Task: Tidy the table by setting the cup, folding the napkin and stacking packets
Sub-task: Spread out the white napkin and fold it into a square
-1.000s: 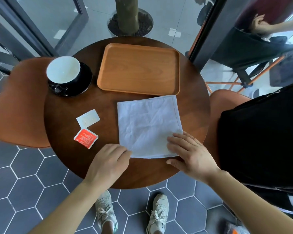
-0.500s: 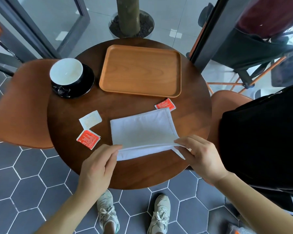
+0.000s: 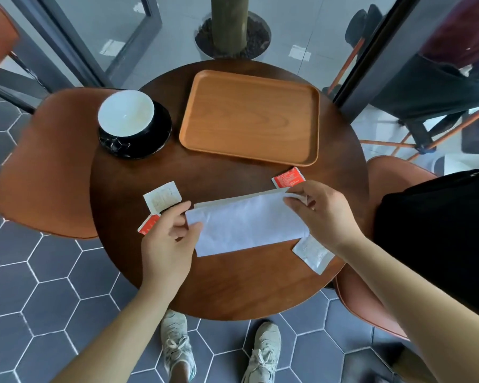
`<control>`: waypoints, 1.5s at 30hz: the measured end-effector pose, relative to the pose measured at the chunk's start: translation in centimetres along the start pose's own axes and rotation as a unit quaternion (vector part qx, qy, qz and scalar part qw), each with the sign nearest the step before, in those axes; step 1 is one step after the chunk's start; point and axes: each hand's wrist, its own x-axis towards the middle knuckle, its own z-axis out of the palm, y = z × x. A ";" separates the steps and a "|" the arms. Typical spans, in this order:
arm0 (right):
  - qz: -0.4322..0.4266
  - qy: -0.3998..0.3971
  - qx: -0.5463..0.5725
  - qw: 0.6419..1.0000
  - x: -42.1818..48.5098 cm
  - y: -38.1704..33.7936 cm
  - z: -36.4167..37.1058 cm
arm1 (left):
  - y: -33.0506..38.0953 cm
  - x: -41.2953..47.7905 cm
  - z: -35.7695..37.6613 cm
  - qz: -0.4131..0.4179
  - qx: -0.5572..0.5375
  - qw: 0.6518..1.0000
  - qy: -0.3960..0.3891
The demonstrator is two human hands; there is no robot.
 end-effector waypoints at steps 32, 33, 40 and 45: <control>-0.069 -0.133 -0.366 0.918 -0.7 1.2 6.5 | -2.5 0.3 6.2 0.238 0.442 0.854 -0.140; -0.071 -0.135 -0.365 0.918 -0.8 1.5 6.5 | -2.5 0.3 6.2 0.238 0.441 0.854 -0.138; -0.072 -0.145 -0.362 0.918 -0.7 1.5 6.5 | -0.6 0.0 5.4 0.203 0.427 0.866 -0.163; -0.090 -0.093 -0.334 0.934 -1.0 0.7 5.9 | 0.4 -3.2 3.2 0.146 0.271 0.948 -0.077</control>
